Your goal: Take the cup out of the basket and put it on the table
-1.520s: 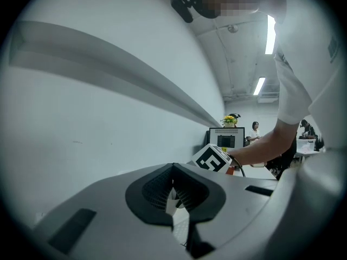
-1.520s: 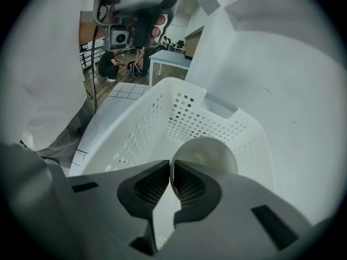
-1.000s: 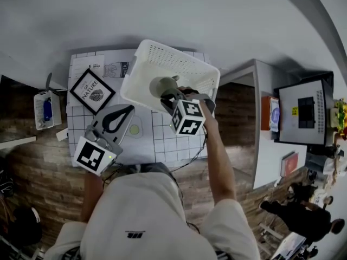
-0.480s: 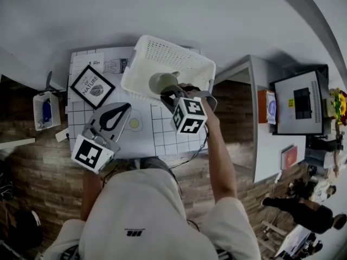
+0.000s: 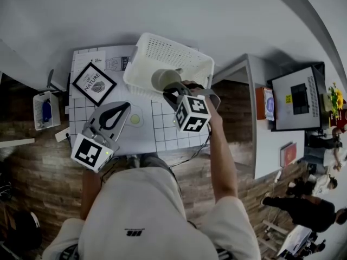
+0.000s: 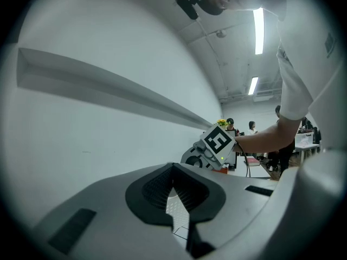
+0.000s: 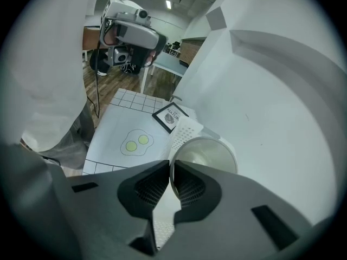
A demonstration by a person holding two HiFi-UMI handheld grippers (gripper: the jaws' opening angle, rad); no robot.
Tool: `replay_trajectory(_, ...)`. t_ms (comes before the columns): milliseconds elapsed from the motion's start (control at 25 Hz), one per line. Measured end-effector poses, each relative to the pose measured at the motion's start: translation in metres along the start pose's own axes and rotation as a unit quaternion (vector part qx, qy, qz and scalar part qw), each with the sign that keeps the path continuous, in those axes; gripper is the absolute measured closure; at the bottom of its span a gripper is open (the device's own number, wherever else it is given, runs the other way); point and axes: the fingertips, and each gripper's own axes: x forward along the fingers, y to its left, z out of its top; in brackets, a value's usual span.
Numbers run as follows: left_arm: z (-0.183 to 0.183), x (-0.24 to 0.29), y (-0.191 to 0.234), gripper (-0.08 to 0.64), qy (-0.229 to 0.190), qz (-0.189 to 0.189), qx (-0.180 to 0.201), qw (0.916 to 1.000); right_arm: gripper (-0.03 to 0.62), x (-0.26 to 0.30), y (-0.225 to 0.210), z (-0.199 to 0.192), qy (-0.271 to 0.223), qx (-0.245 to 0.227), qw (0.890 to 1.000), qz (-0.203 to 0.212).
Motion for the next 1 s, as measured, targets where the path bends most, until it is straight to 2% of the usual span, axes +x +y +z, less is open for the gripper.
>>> replay_trajectory(480,-0.006,-0.025,-0.004,0.555,0.0,0.01,0.002,1.0,0.555,-0.012,0.013,0.024,-0.006,-0.018,1.0,-0.008)
replay_trajectory(1000,-0.014,-0.049,-0.001,0.555,0.003,0.042,0.001,0.9991,0.555,-0.006,0.036,0.056,-0.024,-0.058,0.998,0.02)
